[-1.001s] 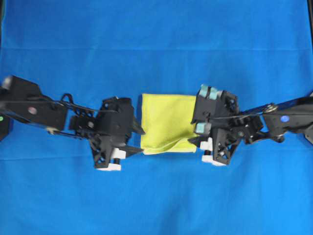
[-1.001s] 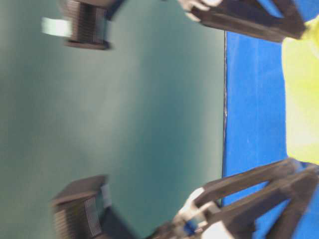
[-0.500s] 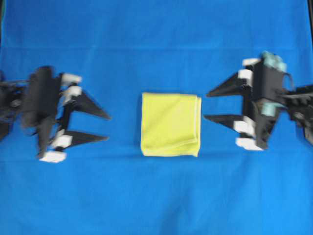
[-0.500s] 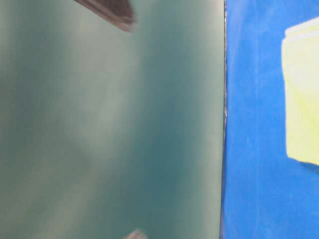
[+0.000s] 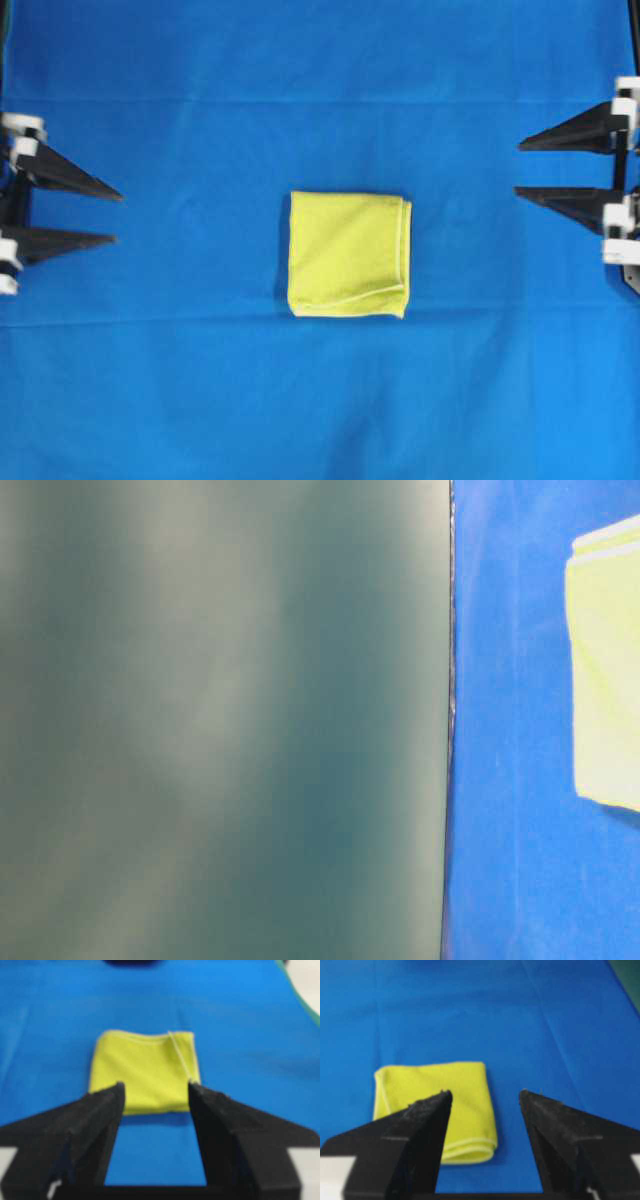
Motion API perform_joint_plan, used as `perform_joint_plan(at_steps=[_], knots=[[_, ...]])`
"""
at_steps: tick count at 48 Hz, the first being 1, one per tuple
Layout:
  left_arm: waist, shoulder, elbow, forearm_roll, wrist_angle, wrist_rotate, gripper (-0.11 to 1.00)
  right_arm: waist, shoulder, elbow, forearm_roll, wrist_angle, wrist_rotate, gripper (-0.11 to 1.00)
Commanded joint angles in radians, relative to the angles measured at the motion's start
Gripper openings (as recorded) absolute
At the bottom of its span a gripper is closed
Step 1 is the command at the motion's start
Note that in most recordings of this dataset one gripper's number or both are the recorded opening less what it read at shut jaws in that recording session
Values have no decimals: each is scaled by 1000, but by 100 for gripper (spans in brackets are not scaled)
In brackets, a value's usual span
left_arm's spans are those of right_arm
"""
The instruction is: Fold the yellow towel.
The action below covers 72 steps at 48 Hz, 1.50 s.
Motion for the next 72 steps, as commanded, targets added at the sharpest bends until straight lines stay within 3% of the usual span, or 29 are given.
perform_joint_plan(at_steps=[1, 9, 18, 33, 72], knots=[[15, -78, 52, 2, -18, 0, 51, -41, -64, 57, -3, -67, 3, 60], [17, -210, 147, 2, -43, -2, 51, -155, -178, 210, 8, -219, 5, 60], [18, -245, 173, 2, -46, -8, 51, -225, -190, 270, 18, -313, 5, 60], [51, -245, 175, 2, -46, -9, 51, -232, -169, 275, 20, -336, 3, 60], [51, -245, 175, 2, -46, -9, 51, -232, -166, 273, 20, -331, 3, 60]])
